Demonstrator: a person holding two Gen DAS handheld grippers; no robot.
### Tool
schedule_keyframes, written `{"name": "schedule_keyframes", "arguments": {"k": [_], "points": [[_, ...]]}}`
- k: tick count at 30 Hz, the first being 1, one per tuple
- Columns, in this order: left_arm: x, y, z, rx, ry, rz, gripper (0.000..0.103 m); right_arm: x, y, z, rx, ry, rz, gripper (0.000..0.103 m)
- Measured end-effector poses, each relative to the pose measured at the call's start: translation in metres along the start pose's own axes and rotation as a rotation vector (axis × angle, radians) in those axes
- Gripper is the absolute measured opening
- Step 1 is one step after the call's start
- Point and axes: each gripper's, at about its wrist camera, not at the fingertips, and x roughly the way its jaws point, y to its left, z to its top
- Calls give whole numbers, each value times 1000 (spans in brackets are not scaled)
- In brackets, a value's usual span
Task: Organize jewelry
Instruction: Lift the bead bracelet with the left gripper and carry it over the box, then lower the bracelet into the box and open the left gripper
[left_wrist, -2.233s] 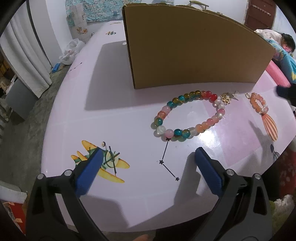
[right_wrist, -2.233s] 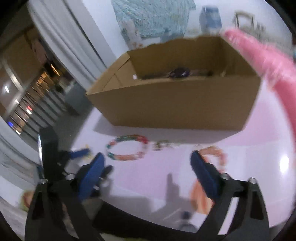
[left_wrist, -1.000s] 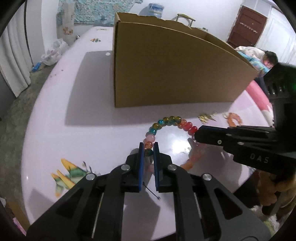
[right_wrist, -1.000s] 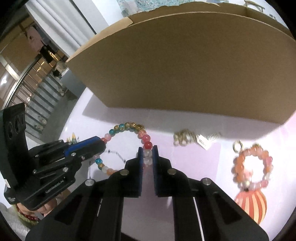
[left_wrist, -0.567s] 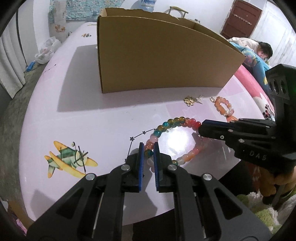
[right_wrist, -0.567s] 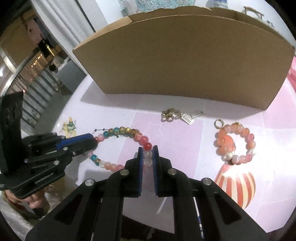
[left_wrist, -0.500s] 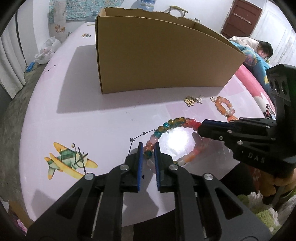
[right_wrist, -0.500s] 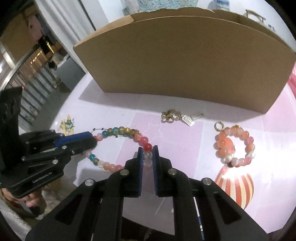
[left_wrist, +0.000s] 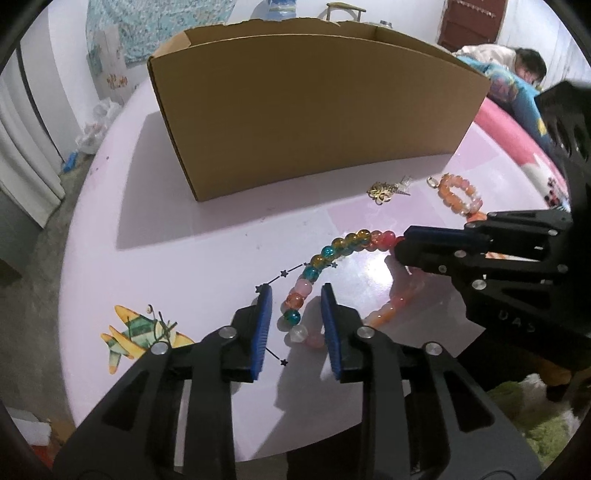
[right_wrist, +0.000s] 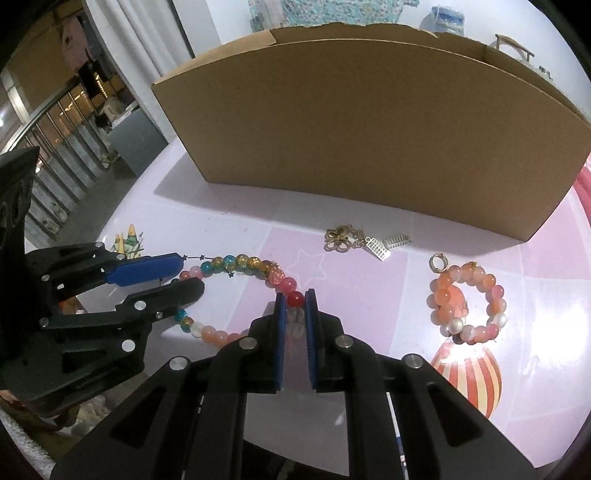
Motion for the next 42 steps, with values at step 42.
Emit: {"name": "schedule_keyframes", "arguments": {"k": [42], "points": [[-127, 30, 157, 32, -452, -42, 8, -106, -22, 171, -108, -244, 128, 10]]}}
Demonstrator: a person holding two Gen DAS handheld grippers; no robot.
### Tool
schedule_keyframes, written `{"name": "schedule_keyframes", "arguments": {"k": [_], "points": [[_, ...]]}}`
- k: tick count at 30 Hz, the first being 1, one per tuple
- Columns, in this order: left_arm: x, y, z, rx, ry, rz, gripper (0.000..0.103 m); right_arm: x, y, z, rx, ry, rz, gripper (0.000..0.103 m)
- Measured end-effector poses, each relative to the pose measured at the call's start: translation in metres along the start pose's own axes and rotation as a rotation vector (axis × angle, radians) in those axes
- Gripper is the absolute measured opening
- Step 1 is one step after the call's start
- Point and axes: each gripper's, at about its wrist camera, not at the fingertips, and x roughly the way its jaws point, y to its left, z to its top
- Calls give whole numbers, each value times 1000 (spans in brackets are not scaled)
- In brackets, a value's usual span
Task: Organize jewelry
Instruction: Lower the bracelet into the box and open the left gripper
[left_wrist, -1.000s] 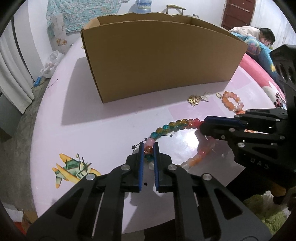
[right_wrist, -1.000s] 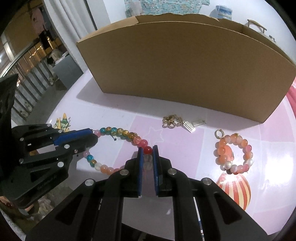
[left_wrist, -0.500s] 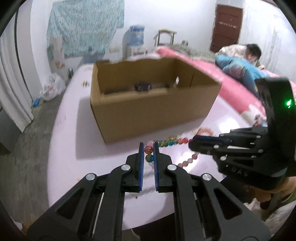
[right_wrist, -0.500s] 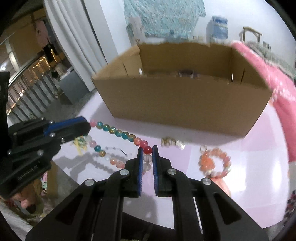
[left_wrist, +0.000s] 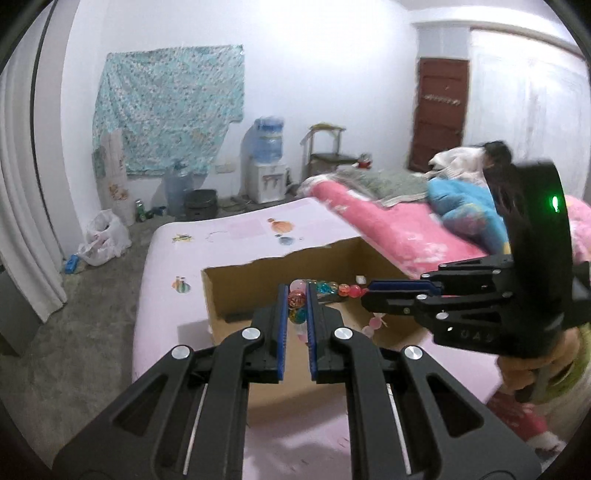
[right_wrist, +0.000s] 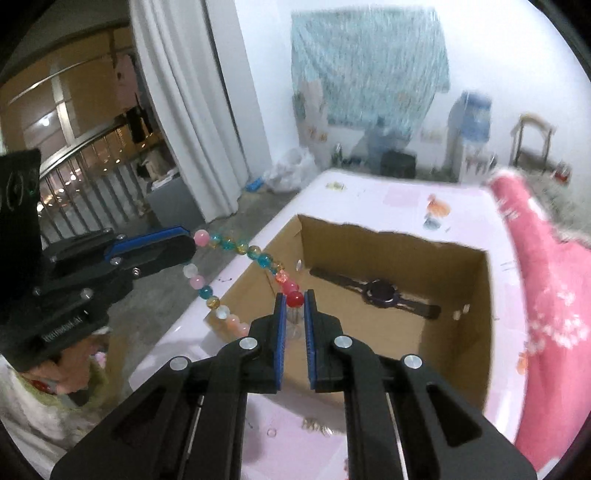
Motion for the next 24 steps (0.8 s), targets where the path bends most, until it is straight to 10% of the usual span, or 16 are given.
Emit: {"name": "schedule_keyframes", "arguments": {"k": [12, 24], "points": [[139, 39, -19, -34, 337, 27, 9, 168, -76, 11, 218, 508, 115, 10], [121, 53, -25, -58, 310, 32, 17, 184, -100, 7, 321, 560, 104, 11]]}}
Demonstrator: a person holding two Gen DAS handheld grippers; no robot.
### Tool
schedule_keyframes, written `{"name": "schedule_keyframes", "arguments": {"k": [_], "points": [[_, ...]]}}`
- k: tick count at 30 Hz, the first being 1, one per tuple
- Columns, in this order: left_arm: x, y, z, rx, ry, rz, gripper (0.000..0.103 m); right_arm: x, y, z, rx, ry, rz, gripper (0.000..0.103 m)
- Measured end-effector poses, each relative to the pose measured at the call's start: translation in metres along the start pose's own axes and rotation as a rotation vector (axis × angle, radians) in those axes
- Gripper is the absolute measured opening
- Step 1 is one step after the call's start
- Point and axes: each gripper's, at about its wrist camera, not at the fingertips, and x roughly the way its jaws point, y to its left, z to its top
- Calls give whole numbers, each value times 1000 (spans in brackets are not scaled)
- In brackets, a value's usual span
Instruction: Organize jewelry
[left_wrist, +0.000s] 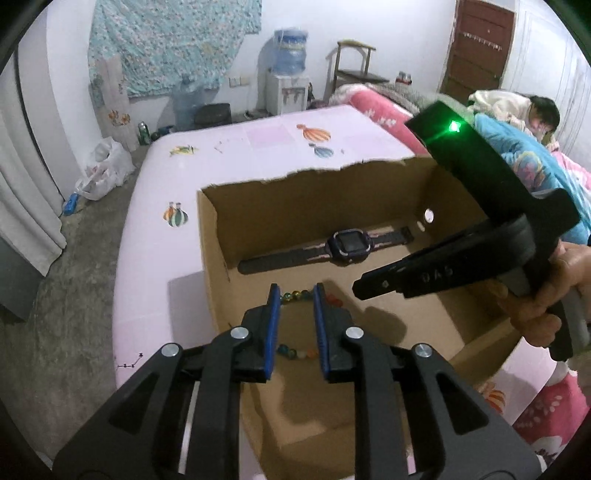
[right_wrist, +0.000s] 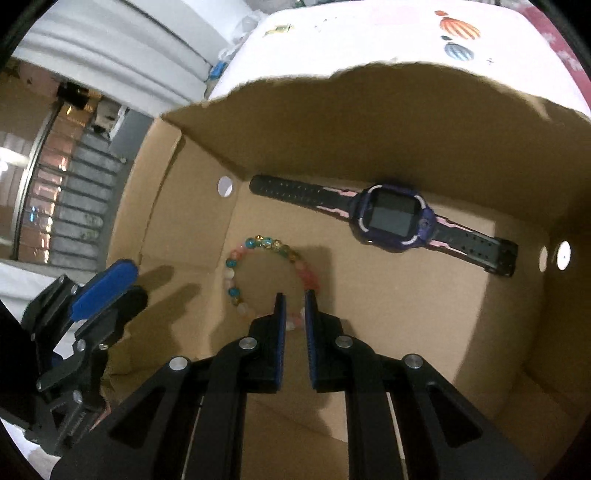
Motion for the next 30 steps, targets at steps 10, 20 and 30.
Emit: {"name": "schedule_keyframes", "arguments": {"k": [10, 20, 30], "points": [[-78, -1, -19, -36, -185, -22, 38, -98, 5, -48, -42, -267, -21, 44], [-136, -29, -93, 32, -283, -112, 69, -198, 16, -184, -226, -618, -122, 61], [-65, -75, -159, 49, -29, -113, 76, -126, -42, -275, 63, -481, -161, 62]]}}
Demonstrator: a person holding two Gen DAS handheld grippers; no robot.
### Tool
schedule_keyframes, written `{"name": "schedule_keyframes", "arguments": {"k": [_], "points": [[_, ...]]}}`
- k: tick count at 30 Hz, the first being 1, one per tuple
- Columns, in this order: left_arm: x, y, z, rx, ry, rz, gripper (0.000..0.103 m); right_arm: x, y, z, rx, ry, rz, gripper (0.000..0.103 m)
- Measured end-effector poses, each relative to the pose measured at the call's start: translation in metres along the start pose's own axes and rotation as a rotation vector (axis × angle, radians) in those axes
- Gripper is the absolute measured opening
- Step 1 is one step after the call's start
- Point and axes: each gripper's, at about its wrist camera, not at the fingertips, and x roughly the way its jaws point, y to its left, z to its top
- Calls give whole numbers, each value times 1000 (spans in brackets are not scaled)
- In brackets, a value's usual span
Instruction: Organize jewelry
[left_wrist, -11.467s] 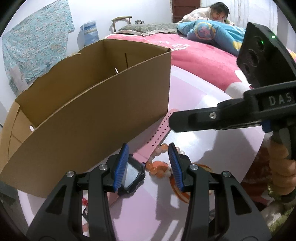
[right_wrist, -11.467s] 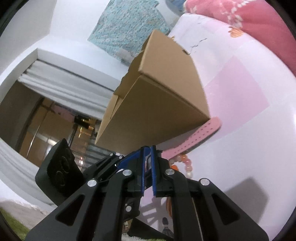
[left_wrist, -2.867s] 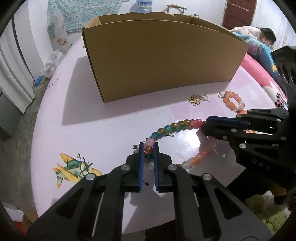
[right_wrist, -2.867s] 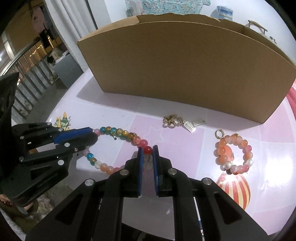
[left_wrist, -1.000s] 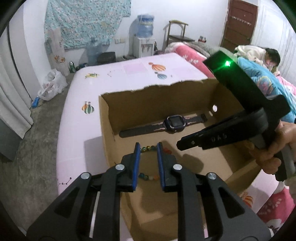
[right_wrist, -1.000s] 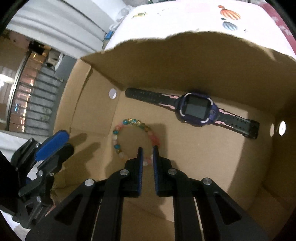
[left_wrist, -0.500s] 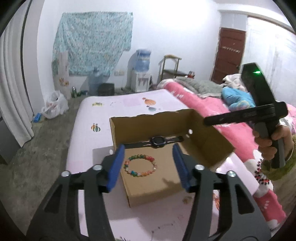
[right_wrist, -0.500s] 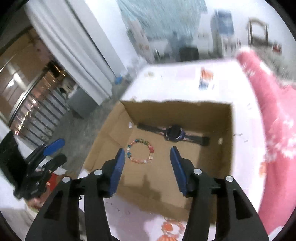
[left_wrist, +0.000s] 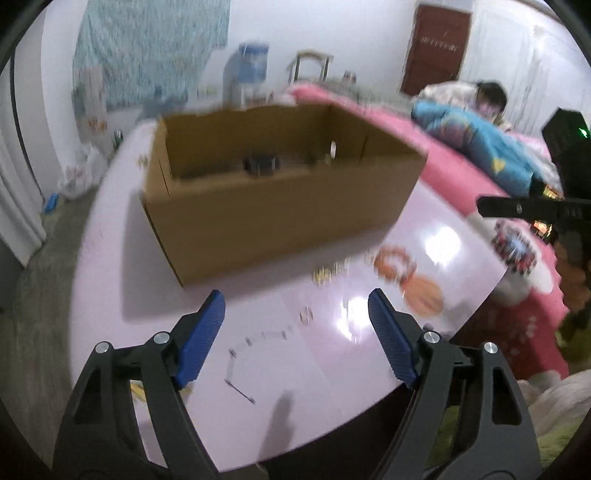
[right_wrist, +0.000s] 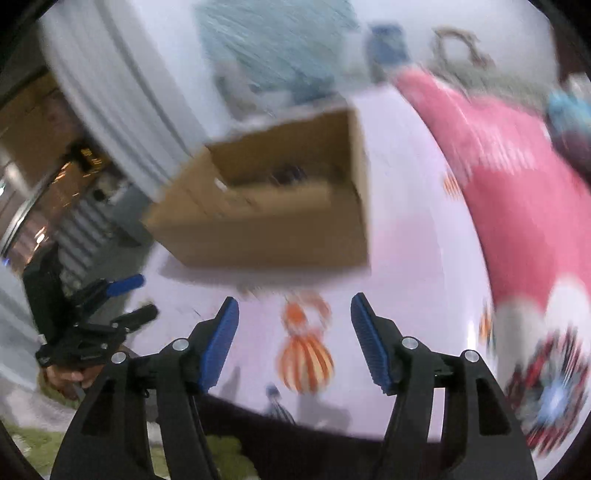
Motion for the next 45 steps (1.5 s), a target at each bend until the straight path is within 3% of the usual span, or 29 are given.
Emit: {"name": "schedule_keyframes", "arguments": {"k": [4, 9, 10, 17, 25, 29, 36, 40, 45], "points": [[28, -7, -15, 32, 68, 72, 76, 29, -12, -26, 71, 92, -98, 62], [41, -10, -18, 40, 84, 107, 76, 41, -13, -28, 80, 104, -151, 65], [39, -8, -16, 29, 77, 107, 76, 41, -13, -26, 88, 91, -148, 69], [27, 16, 5, -68, 6, 123, 76, 37, -7, -1, 98, 4, -102, 70], [37, 32, 19, -124, -6, 135, 77, 53, 0, 19, 122, 14, -73, 70], [38, 34, 23, -121, -29, 84, 78, 58, 1, 28, 120, 16, -44, 70], [46, 21, 31, -60, -39, 83, 80, 64, 1, 35, 141, 32, 45, 70], [47, 19, 36, -57, -56, 63, 80, 66, -2, 38, 166, 25, 52, 70], [50, 16, 38, -43, -58, 68, 80, 67, -5, 40, 179, 15, 46, 60]]}}
